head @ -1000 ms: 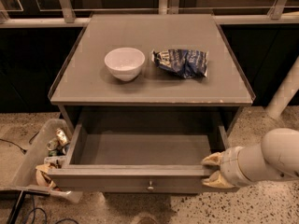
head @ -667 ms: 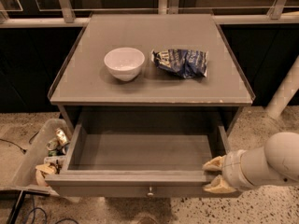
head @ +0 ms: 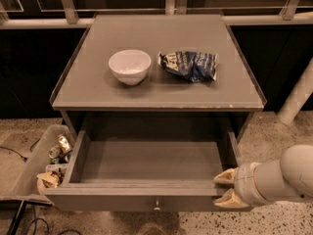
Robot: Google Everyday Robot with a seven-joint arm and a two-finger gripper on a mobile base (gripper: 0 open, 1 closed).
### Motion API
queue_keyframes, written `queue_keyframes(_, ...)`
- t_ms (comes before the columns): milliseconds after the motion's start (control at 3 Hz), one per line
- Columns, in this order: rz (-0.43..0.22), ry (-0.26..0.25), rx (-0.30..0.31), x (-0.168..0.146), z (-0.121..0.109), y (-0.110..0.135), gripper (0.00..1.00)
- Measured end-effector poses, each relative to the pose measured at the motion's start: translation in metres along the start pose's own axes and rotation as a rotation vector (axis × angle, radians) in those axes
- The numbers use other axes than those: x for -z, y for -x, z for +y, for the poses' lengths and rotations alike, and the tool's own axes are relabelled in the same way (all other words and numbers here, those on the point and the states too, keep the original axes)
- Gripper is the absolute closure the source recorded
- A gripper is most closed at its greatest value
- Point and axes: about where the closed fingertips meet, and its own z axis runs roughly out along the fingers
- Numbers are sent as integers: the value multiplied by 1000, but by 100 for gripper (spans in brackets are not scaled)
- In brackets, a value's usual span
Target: Open top drawer
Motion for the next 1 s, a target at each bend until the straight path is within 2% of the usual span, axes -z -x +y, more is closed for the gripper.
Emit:
queue_keyframes(333, -8, -42, 22, 6, 10, 12, 100)
queue_keyframes(667, -8, -42, 23, 6, 10, 12, 81)
queue_keyframes(1000, -8, -42, 23, 6, 10, 12, 58)
